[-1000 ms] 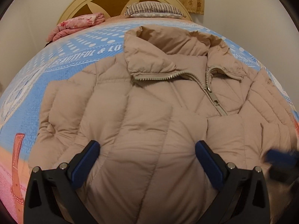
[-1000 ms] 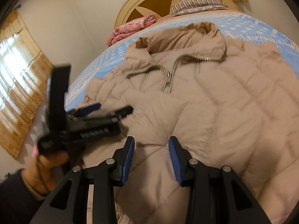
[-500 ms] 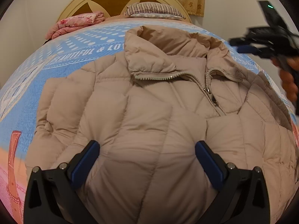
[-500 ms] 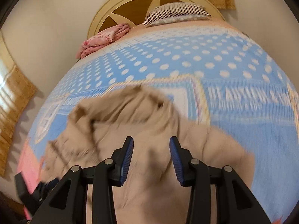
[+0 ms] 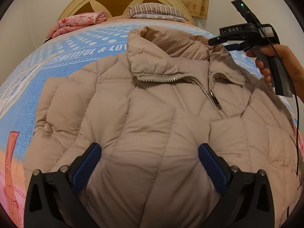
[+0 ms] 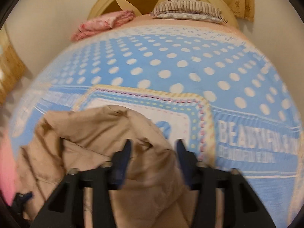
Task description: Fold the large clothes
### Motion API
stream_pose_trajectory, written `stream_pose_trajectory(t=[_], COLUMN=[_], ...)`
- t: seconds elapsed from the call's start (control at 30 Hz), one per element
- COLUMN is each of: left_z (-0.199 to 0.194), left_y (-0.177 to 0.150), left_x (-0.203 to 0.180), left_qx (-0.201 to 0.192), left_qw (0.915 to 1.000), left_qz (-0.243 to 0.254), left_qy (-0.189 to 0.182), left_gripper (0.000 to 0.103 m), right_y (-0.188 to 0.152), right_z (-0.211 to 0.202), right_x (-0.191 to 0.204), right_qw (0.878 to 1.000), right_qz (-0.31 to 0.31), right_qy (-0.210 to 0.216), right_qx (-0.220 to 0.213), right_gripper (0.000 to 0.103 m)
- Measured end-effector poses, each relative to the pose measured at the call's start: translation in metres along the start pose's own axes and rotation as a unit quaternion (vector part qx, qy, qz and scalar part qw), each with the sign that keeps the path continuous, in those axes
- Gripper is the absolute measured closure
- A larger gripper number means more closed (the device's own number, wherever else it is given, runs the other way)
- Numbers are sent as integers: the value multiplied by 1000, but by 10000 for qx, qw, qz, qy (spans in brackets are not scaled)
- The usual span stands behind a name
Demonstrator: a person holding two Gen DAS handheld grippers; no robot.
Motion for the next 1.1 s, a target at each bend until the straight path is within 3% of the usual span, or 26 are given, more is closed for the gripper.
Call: stream_pose_trajectory(t=[0.13, 0.2, 0.23, 0.27, 0.47, 0.57, 0.63, 0.77, 0.87, 0.9, 0.93, 1.0, 1.03, 1.1], left_z=[0, 0, 0, 0, -32, -65, -71, -42, -2, 15, 28, 52, 62, 64], left_y=[0, 0, 0, 0, 10, 39, 70, 117, 131, 132, 130, 124, 120, 115], left_x=[0, 0, 0, 1, 5, 11, 18, 31, 35, 34, 34, 34, 36, 35], left_qx=[0, 1, 3, -6, -379, -893, -966, -833, -614, -445, -250, 125, 352, 388], left_qw=[10000, 10000, 10000, 10000, 9991, 9957, 9948, 9965, 9973, 9985, 9994, 9994, 9988, 9971], left_qz=[-3, 0, 0, -9, -7, -114, -218, -70, 99, 108, 109, -61, -345, -615], left_qy=[-5, -6, -9, -15, -209, -203, -254, -53, 379, 304, 236, 314, 55, -219], left_gripper=[0, 0, 0, 0, 0, 0, 0, 0, 0, 0, 2, 30, 36, 58], right_y=[0, -2, -4, -7, -29, -42, -49, -59, -63, -64, -64, -67, -68, -71], right_z=[11, 16, 15, 11, -37, -52, -56, -61, -66, -67, -67, -68, -67, -66], right_x=[10, 16, 18, 20, 27, 31, 30, 29, 27, 25, 23, 20, 19, 17], right_qw=[9995, 9986, 9985, 9984, 9946, 9899, 9884, 9873, 9878, 9881, 9890, 9891, 9896, 9896], right_qz=[-272, -456, -475, -535, -860, -1132, -1196, -1199, -1147, -1107, -1057, -1029, -1005, -1023], right_qy=[47, -97, -82, -87, -332, -435, -492, -528, -468, -480, -445, -436, -415, -406], right_qx=[136, 238, 254, 172, -474, -728, -801, -903, -948, -952, -935, -956, -946, -922], right_gripper=[33, 68, 91, 95, 99, 99, 100, 101, 102, 102, 102, 102, 102, 102])
Point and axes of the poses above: each gripper's, at about its wrist camera, not at the fingertips, and z roughly the way its jaws point, x to its left, y to its top, the point moved 1 cm from there along z, roughly the way its jaws point, and after that the axes turned 1 degree about -x, right-handed, at the moved point
